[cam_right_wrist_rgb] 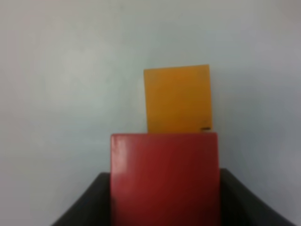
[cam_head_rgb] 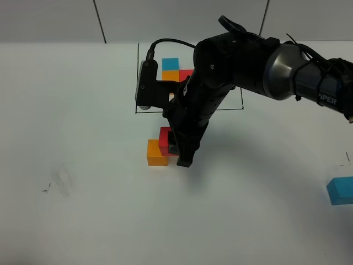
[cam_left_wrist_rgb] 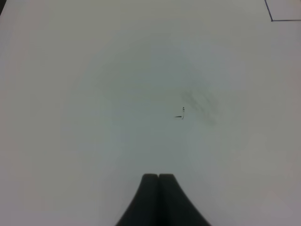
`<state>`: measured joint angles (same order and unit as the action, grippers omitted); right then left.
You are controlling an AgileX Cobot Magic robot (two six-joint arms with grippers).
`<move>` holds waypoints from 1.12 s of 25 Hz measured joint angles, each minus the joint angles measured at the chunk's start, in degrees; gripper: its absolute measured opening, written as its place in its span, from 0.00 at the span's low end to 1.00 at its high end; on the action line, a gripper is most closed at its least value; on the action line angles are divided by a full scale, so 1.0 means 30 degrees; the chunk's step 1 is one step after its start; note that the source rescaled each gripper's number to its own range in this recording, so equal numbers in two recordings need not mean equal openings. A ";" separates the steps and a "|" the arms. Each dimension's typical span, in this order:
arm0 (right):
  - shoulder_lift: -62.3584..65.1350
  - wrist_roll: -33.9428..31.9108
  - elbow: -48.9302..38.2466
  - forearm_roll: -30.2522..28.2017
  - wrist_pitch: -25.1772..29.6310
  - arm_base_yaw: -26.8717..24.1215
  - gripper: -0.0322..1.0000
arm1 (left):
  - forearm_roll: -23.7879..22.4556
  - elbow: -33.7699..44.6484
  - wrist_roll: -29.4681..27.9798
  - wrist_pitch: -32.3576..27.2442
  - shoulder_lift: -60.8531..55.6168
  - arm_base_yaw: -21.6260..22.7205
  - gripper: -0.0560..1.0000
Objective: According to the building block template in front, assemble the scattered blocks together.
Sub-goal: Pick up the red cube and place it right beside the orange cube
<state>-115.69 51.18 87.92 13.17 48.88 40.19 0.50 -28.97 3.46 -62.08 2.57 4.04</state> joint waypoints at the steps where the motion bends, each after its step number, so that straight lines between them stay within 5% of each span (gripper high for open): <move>1: -0.0103 0.0066 0.0000 0.0000 -0.0069 0.0000 0.45 | 0.0000 0.0000 0.0000 0.0000 0.0000 0.0000 0.05; 12: -0.1261 -0.0037 -0.0086 -0.0034 -0.1041 0.0000 0.45 | -0.0040 0.0000 0.0000 0.0000 0.0000 0.0000 0.05; 28: -0.1261 -0.2267 -0.0086 -0.2508 -0.0611 0.0000 0.45 | -0.0047 0.0000 -0.0020 0.0000 0.0000 0.0000 0.05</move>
<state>-119.47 44.38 87.66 5.65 47.05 40.19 0.36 -28.97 3.40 -62.08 2.57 4.04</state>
